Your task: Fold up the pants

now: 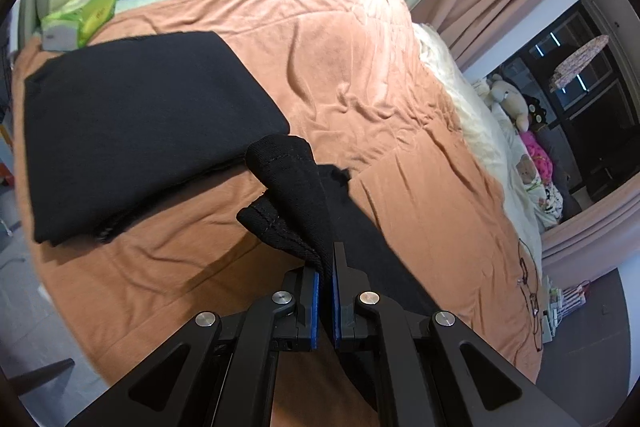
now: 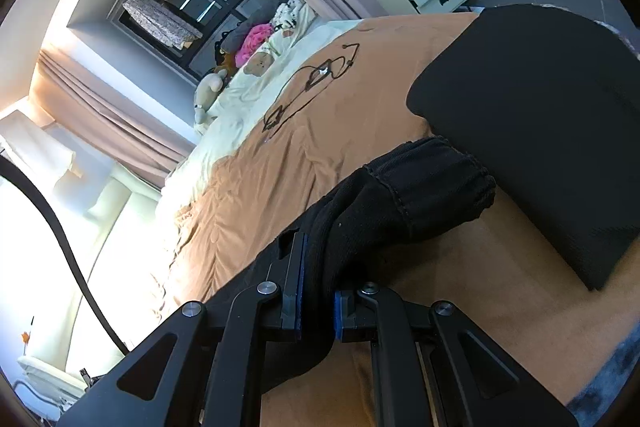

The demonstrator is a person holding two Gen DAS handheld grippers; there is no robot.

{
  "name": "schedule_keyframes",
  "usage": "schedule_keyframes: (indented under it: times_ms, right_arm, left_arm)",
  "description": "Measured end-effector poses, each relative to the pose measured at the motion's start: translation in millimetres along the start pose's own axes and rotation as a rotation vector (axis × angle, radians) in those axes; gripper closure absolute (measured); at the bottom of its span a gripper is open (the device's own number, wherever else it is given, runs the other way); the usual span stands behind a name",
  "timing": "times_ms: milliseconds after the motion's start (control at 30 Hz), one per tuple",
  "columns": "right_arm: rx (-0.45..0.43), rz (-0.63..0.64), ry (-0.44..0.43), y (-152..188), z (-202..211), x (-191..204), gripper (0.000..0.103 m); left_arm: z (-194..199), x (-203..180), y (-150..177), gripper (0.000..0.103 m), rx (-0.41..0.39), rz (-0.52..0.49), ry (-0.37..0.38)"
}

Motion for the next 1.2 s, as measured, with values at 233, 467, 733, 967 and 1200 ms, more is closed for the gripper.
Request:
schedule_keyframes:
  times_ms: [233,467,733,967,1200]
  right_arm:
    - [0.008,0.01,-0.01,5.1,25.0,-7.5,0.096]
    - [0.067,-0.019,0.025,29.6,23.9,-45.3,0.096]
    - [0.136,-0.014,0.116,55.3,8.1,-78.8,0.093]
    - [0.2,0.069,0.199,64.6,19.3,-76.7,0.05]
    - [0.135,0.211,0.254,47.4,50.7,-41.9,0.035]
  left_arm:
    - [33.3,13.4,5.4,0.098,-0.002,-0.028,0.003]
    - [22.3,58.7,39.9,0.098,0.064,0.009,-0.037]
    - [-9.1,114.5,83.0,0.091,0.148,0.023,-0.126]
    - [7.8,134.8,90.4,0.057,0.189,-0.033,-0.233]
    - [30.0,116.7,68.1,0.057,0.135,-0.088,-0.217]
Point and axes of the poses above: each gripper's, at about its wrist camera, not at the fingertips, and z roughly against the way its jaws point, x to its left, y to its underside, the point moved 8 cm from there along -z, roughly the way its jaws point, and after that the axes turned 7 degrees about -x, right-handed, at the moved point
